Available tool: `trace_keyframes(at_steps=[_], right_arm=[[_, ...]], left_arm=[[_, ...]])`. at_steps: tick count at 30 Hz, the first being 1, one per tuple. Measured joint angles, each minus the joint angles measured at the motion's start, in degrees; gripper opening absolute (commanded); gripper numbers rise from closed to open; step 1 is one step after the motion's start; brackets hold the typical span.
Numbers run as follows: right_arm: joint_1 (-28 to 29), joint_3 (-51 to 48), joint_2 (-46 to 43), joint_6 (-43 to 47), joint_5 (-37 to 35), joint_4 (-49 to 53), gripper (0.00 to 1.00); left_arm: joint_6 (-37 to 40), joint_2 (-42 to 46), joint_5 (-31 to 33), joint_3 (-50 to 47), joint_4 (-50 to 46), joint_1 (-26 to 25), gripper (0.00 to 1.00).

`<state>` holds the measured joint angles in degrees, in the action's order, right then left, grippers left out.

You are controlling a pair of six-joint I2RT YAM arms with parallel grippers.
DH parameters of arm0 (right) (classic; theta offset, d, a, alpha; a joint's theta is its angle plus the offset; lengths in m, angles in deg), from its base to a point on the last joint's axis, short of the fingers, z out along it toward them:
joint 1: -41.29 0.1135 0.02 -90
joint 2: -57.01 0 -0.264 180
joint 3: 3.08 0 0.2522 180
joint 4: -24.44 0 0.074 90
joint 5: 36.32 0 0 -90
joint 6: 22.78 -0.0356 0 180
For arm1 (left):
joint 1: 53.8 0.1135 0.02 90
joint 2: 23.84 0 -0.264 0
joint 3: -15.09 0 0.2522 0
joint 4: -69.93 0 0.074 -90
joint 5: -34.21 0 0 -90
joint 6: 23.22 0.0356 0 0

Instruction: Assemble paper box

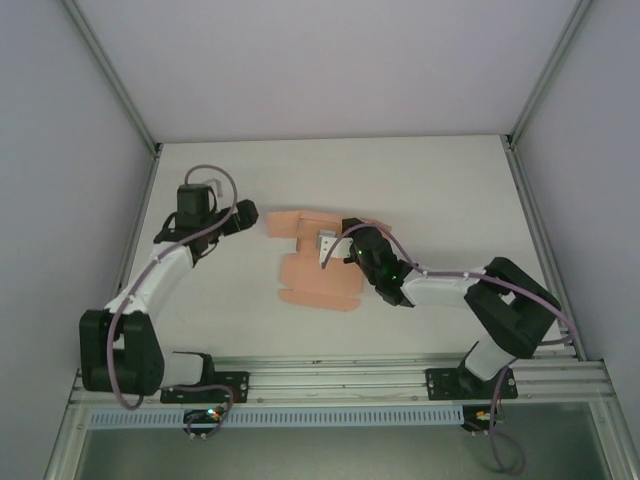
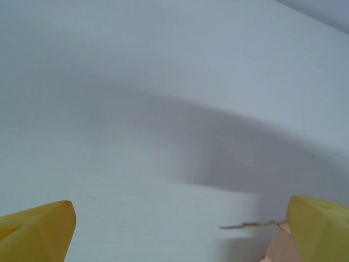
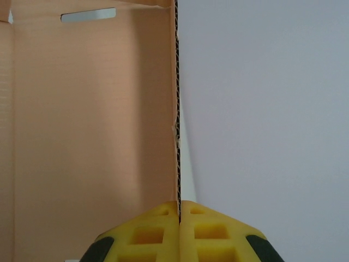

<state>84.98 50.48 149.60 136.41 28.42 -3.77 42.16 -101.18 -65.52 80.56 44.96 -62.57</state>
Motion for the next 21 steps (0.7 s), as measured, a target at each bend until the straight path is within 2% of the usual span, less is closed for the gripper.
trace_keyframes(at_steps=[6, 11, 16, 21], right_arm=[[0.48, -0.74, 6.4, 6.21, -1.81, -8.87, 0.0], [0.63, -0.96, 6.73, 6.71, -2.45, -10.62, 0.0], [0.55, -0.96, 6.75, 6.23, -3.5, -10.6, 0.0], [0.63, -0.96, 6.75, 5.6, -3.54, -10.56, 0.0]], left_arm=[[0.11, -11.13, -1.16, 3.98, 1.2, 0.72, 0.99], [1.18, -17.49, -6.23, 4.94, 3.21, 0.5, 0.83], [3.98, -17.66, -12.33, 3.52, 7.3, -2.23, 0.65], [5.9, -14.47, -16.11, -2.14, 10.47, -6.45, 0.6]])
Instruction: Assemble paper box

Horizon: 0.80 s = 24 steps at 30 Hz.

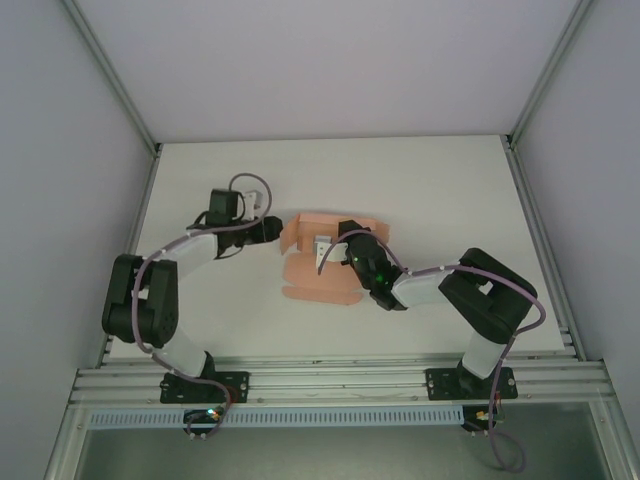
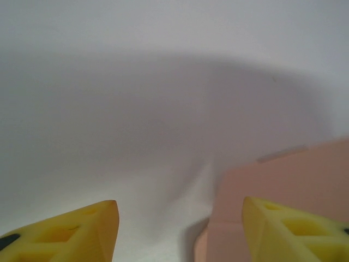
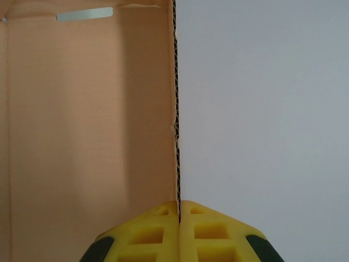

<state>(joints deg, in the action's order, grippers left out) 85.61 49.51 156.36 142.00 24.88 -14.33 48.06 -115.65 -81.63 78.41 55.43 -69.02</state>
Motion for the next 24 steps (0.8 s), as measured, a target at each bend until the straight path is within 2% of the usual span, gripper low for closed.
trace_keyframes(at_steps=[9, 14, 24], right_arm=[[1.01, -0.96, -0.02, 0.35, -1.68, -0.09, 0.0], [2.75, -3.28, -0.39, 2.47, -3.58, -1.79, 0.0], [5.88, -5.42, 0.59, 5.55, -7.61, -7.04, 0.0]], left_arm=[[3.02, 3.39, 0.33, -7.21, 4.46, -6.6, 0.59], [3.93, 3.5, 1.86, -11.21, 9.55, -7.04, 0.59], [6.78, 4.7, 2.14, -16.7, 18.91, -8.24, 0.67]])
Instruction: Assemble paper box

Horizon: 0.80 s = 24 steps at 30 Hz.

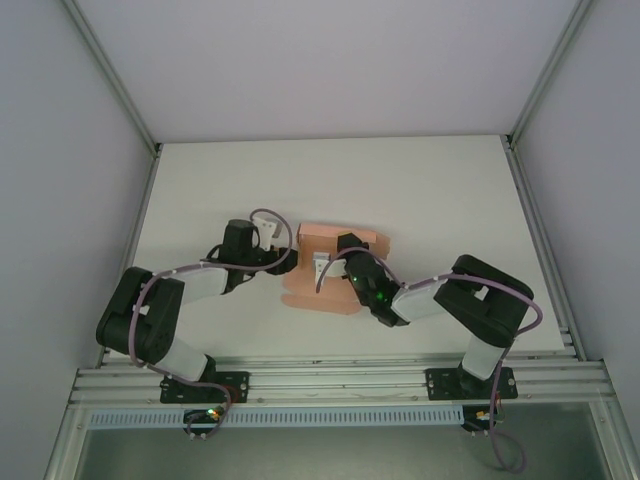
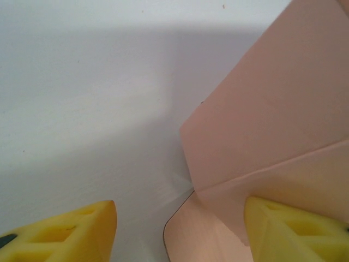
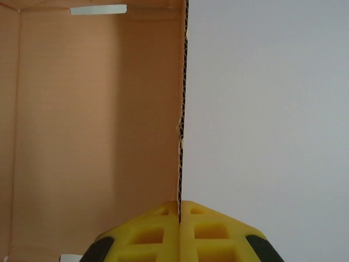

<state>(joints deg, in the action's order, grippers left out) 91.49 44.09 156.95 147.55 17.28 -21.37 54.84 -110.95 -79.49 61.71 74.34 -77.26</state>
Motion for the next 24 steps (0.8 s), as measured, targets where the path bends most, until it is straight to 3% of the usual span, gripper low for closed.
trace_keyframes(at_steps=[7, 13, 24], right_arm=[[1.14, -0.26, 3.96, 2.67, -2.67, -4.66, 0.0], [1.14, -0.26, 3.93, 2.45, -2.67, -4.96, 0.0], [1.25, -0.26, 2.32, -0.07, -2.62, -1.68, 0.0]], left_arm=[[1.33, 1.68, 0.35, -2.43, 5.73, -2.01, 0.7], [1.92, 1.16, 1.16, -2.58, 9.27, -2.01, 0.67], [3.02, -4.15, 6.69, -1.33, 13.73, -5.55, 0.46]])
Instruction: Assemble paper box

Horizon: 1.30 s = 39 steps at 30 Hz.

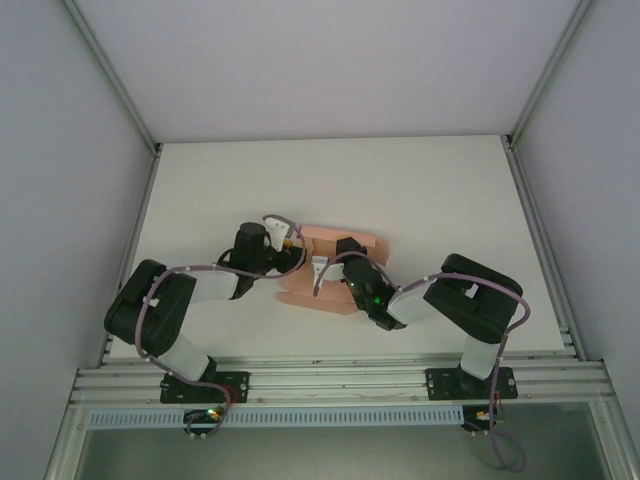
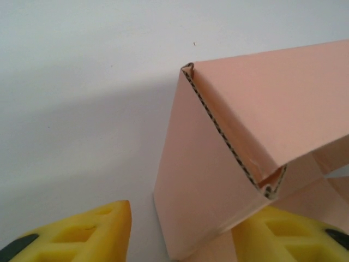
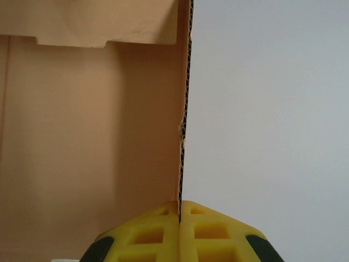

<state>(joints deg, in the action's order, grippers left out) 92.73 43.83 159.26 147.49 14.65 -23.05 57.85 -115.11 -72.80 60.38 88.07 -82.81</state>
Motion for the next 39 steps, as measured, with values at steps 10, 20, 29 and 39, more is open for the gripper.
trace_keyframes(at_steps=[10, 20, 29, 39], right_arm=[[0.15, 0.66, -2.25, -4.7, 0.2, 5.9, 0.0], [0.37, 1.03, -11.08, -17.88, 3.87, 21.31, 0.43], [-6.99, 0.85, -34.8, -46.29, 23.43, 41.42, 0.77], [-20.44, 12.04, -28.68, -74.25, 38.53, 49.29, 0.77]], left_arm=[[-0.17, -5.95, 11.19, 3.72, 3.06, -5.09, 0.13], [1.05, -7.8, 18.62, 4.44, 6.19, -6.91, 0.0], [1.79, -7.91, 17.88, 3.41, 8.76, -6.91, 0.0], [2.99, -9.86, 12.55, 2.89, 12.92, -7.15, 0.0]])
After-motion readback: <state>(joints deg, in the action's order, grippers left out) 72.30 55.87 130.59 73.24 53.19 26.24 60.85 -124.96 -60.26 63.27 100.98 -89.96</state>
